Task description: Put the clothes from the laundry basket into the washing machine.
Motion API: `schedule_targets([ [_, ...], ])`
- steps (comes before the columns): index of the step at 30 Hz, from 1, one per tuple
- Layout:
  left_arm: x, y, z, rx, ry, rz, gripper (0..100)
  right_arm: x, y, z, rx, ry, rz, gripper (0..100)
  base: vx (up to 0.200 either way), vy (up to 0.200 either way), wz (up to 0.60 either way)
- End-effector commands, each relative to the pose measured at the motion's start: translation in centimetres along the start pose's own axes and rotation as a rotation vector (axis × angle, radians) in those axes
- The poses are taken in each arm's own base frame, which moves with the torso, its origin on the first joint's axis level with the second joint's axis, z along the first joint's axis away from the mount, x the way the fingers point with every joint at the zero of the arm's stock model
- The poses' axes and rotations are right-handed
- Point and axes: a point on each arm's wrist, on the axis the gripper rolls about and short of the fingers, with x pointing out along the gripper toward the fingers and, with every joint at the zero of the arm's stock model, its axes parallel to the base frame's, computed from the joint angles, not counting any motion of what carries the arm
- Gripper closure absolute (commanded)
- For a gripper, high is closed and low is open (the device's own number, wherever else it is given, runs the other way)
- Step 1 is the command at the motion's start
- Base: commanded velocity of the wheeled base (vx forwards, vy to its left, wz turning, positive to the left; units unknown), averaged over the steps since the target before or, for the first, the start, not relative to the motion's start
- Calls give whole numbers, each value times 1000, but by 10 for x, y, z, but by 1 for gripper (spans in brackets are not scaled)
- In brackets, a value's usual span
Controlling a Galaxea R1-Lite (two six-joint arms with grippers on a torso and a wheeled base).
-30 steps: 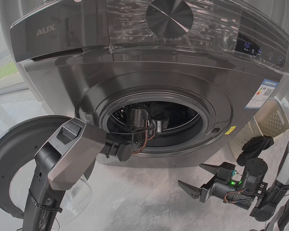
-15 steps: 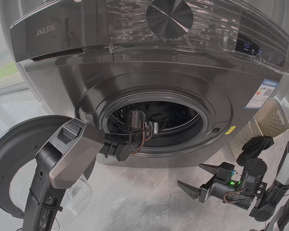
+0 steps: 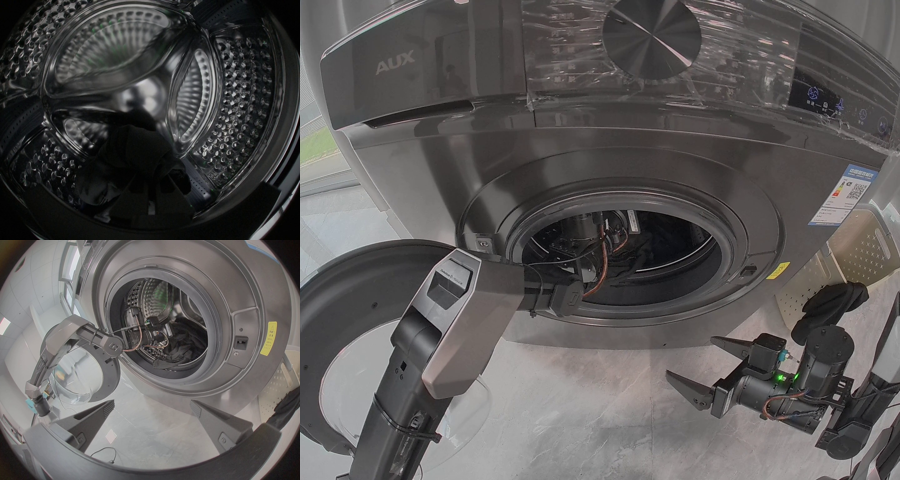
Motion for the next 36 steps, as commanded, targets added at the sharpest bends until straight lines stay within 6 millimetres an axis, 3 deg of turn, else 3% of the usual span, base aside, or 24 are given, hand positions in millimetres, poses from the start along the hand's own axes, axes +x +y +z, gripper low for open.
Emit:
schedule_targets([
  [1,2,1,-12,1,14,8,100,1,0,0,0,-1,2,0,0,0,0],
  [4,-1,0,-7,6,26,16,100,0,0,0,0,0,0,0,0,0,0],
  [5,-7,-6,-1,5,40,8,0,0,-1,0,1,0,-3,0,0,0,0],
  [13,-59,-21,16,78,232,23,0,0,0,0,0,0,0,0,0,0,0],
  [20,-97,-20,-9,144,391,21,0,0,0,0,0,2,1,0,0,0,0],
  [36,-106,-4,-41,173,489,75,0,1,0,-2,-1,11,1,0,0,0,0],
])
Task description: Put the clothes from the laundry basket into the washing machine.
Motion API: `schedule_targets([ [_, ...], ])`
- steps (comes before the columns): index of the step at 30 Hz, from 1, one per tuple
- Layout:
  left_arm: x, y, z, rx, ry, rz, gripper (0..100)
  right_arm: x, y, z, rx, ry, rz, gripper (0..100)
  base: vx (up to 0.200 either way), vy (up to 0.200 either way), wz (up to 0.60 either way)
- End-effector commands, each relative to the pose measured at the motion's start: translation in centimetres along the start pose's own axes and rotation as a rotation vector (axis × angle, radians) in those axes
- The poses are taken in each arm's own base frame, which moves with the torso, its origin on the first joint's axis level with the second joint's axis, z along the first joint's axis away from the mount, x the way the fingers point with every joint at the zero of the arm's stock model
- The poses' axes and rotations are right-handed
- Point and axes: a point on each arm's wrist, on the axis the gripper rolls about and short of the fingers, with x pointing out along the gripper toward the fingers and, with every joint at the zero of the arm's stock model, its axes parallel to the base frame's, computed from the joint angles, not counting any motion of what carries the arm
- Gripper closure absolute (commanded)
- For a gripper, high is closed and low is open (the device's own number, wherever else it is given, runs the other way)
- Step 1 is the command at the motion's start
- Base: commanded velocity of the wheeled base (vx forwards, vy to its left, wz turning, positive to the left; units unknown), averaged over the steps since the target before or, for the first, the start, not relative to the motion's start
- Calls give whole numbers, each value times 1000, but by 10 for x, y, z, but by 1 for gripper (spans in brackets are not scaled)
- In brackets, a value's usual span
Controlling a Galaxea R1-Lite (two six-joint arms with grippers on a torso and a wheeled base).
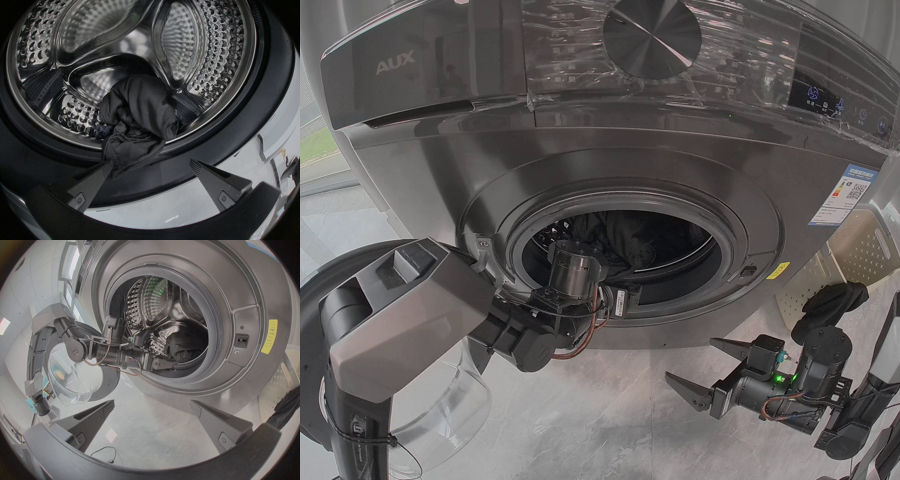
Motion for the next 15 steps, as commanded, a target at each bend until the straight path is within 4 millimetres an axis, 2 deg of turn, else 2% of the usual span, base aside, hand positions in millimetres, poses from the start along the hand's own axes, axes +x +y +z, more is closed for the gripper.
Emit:
schedule_targets([
  [1,7,8,-6,-1,13,20,0,0,0,0,1,1,1,0,0,0,0],
  [7,20,16,-16,-1,22,43,0,1,0,0,-1,-1,0,0,0,0,0],
  [8,23,18,-16,-4,18,47,100,1,0,0,-1,-1,0,0,0,0,0],
  [15,33,15,0,-27,-64,35,100,1,0,0,-1,-1,1,0,0,0,0],
])
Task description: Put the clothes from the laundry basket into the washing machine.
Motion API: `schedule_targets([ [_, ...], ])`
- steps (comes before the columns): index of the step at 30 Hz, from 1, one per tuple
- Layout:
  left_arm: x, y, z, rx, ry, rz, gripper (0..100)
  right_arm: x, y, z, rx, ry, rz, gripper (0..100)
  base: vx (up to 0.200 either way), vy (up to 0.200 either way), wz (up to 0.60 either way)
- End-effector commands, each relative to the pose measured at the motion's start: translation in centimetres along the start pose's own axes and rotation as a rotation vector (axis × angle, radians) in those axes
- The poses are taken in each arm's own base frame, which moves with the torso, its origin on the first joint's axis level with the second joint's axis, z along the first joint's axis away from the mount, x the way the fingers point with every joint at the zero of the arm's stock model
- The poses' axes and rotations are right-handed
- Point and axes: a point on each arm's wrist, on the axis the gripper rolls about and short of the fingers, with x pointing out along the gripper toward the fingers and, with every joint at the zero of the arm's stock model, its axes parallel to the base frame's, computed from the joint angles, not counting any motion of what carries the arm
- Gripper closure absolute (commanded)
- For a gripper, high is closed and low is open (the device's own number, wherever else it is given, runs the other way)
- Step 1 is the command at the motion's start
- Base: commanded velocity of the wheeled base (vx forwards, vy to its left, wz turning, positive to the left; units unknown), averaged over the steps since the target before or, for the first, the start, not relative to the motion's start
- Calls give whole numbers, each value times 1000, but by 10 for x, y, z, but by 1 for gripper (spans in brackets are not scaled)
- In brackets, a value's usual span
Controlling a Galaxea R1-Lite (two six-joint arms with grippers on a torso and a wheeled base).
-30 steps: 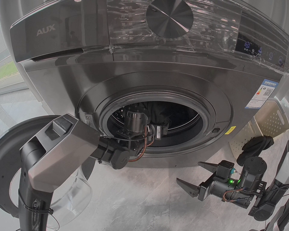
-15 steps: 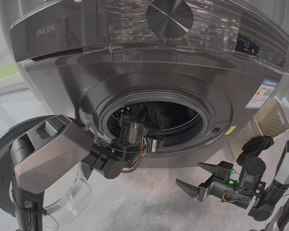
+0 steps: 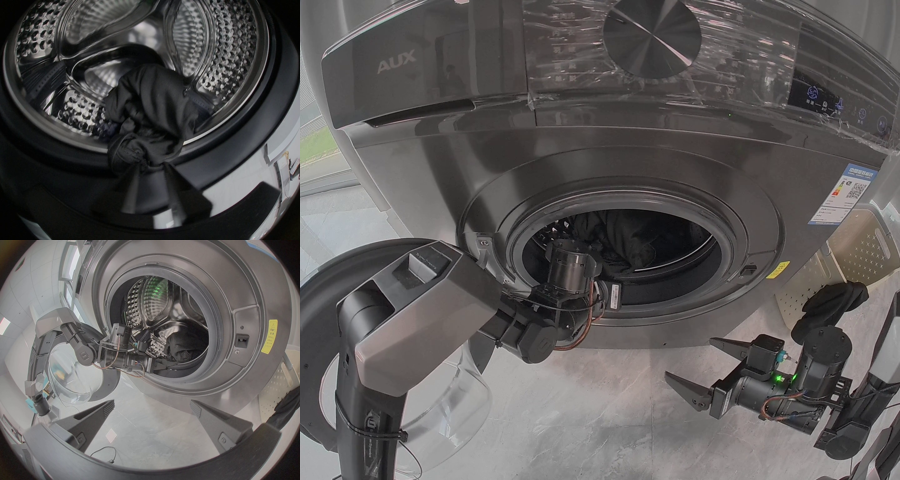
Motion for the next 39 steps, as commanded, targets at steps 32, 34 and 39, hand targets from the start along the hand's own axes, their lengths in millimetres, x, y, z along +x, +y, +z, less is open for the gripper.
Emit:
schedule_targets([
  [32,27,-4,53,-113,-335,-39,0,1,0,-2,1,7,0,0,0,0,0],
  [34,14,-10,61,-113,-324,-52,0,1,0,-2,1,8,0,0,0,0,0],
  [39,-3,-19,61,-91,-260,-62,0,1,0,-2,-1,10,2,0,0,0,0],
])
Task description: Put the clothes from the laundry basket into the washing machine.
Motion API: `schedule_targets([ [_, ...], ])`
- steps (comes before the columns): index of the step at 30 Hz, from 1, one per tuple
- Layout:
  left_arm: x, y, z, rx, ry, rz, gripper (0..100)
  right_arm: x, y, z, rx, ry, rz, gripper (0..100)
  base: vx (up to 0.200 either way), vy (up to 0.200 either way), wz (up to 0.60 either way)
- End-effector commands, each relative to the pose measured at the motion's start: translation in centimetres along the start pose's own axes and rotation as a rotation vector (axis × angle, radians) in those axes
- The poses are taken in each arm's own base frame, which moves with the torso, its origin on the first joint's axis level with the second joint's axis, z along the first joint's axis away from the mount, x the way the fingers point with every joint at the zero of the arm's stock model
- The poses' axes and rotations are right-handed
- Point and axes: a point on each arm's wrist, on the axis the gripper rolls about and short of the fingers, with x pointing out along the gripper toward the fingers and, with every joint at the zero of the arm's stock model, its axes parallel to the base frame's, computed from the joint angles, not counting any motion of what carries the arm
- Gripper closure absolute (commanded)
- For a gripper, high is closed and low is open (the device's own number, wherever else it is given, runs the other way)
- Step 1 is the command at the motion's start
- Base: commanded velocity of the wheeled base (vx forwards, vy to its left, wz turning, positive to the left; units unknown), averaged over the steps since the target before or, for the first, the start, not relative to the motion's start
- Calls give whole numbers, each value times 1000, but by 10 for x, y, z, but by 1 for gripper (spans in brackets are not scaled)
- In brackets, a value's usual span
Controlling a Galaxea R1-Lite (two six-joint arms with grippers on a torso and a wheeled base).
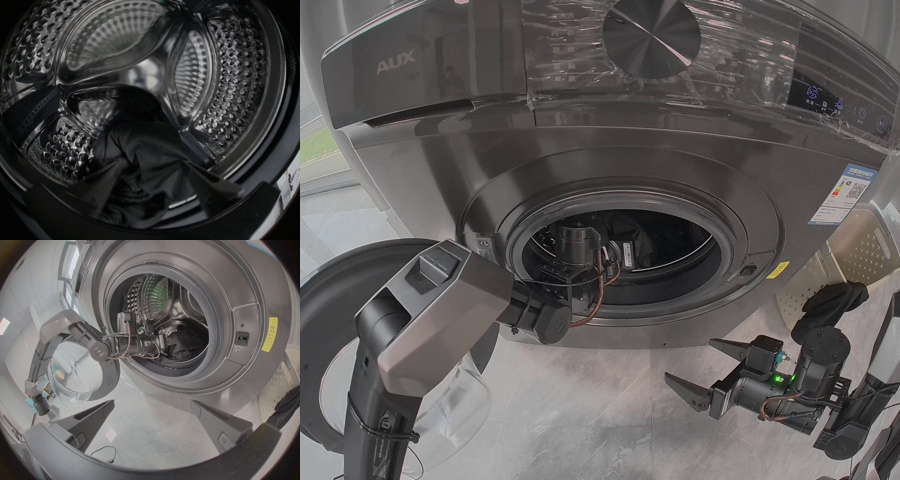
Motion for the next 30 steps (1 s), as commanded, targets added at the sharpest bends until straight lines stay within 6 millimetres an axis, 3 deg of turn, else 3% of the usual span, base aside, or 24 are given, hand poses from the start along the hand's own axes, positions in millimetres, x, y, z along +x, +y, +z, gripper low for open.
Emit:
schedule_targets([
  [1,-22,-12,21,13,24,-17,0,1,1,-1,0,6,2,0,0,0,0],
  [11,-13,3,-36,83,172,13,0,1,1,-1,-1,6,2,0,0,0,0],
  [19,-5,15,-50,101,188,35,0,2,1,-1,-1,2,3,0,0,0,0],
  [20,-4,16,-50,102,188,38,100,2,1,-1,-1,3,4,0,0,0,0],
  [30,8,6,-29,65,91,4,100,2,1,0,-2,0,6,0,0,0,0],
])
